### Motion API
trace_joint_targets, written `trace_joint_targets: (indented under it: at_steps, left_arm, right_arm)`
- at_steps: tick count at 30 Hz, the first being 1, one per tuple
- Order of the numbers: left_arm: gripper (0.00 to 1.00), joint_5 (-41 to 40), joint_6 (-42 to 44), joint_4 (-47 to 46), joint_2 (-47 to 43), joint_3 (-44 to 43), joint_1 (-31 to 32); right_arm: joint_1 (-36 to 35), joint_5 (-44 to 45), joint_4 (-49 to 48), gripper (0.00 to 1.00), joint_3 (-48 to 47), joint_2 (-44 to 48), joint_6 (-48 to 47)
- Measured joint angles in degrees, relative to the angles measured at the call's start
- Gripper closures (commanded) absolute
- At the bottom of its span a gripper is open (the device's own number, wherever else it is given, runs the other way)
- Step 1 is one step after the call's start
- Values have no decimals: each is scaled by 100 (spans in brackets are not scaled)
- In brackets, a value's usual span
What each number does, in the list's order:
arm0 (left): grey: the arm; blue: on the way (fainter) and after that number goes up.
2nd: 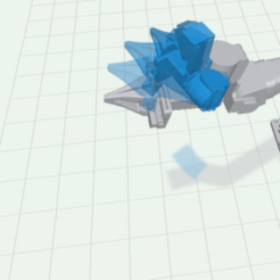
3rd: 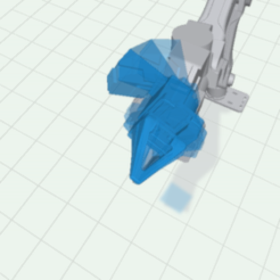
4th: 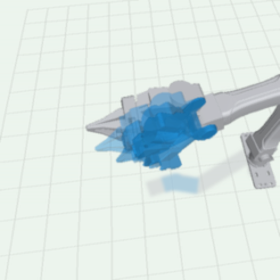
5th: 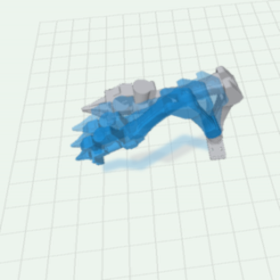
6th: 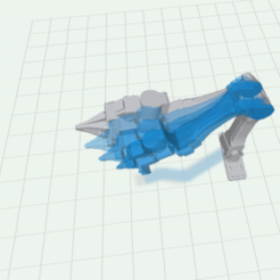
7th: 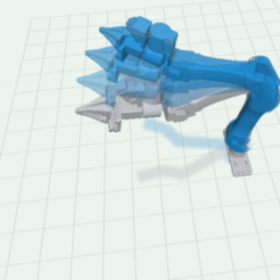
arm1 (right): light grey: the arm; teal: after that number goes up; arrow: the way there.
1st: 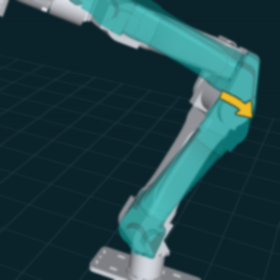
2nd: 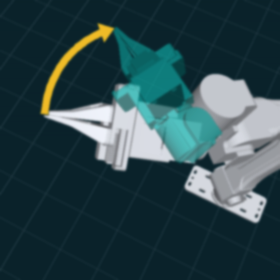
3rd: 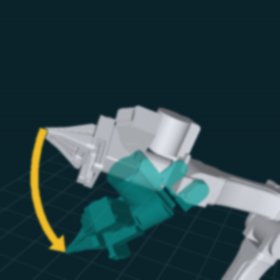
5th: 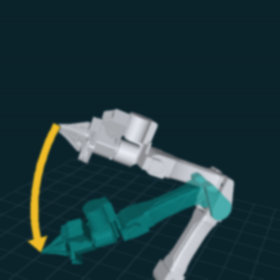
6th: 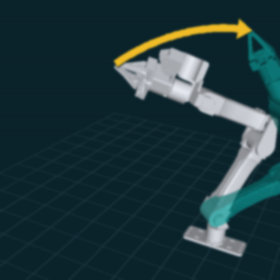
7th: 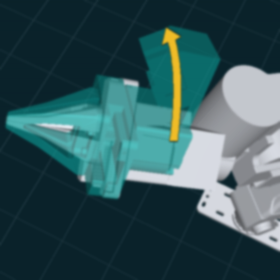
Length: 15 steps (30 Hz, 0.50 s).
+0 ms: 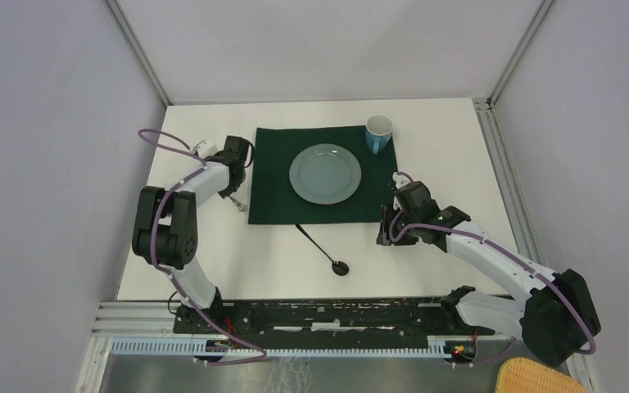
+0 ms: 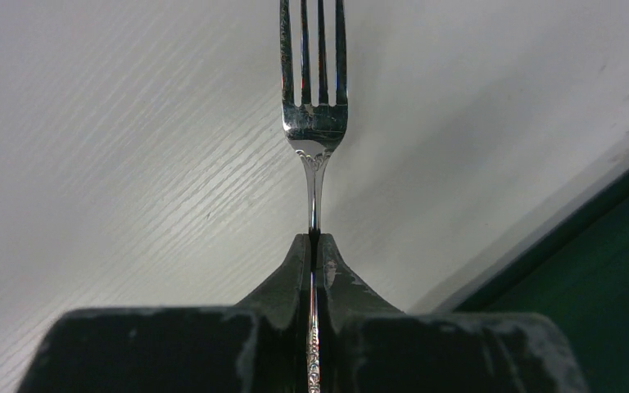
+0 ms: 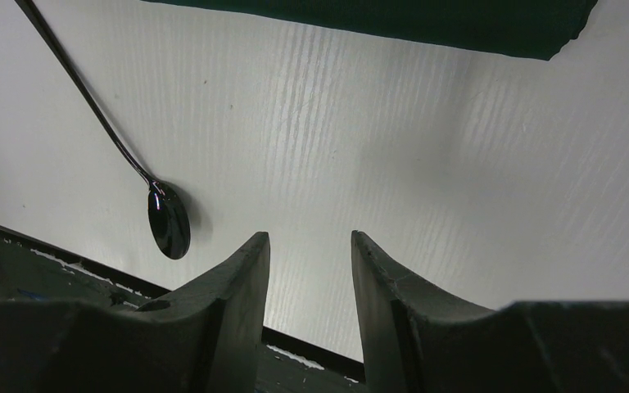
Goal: Set the dinner table for one person
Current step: Pick up the fork at the center of the board.
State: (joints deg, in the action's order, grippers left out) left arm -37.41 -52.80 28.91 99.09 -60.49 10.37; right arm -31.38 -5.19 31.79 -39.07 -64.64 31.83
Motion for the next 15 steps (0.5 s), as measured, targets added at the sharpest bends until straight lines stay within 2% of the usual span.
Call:
trace_joint_targets:
  at_steps: [6,15]
  left_arm:
    - [98,24,688,131,155,-608,0]
    - [98,374,1740,98,256,-750,0]
  right_arm:
    - [0,-22,-66,53,24,-2,9]
    - [0,-37,-140,53,72,-31,33]
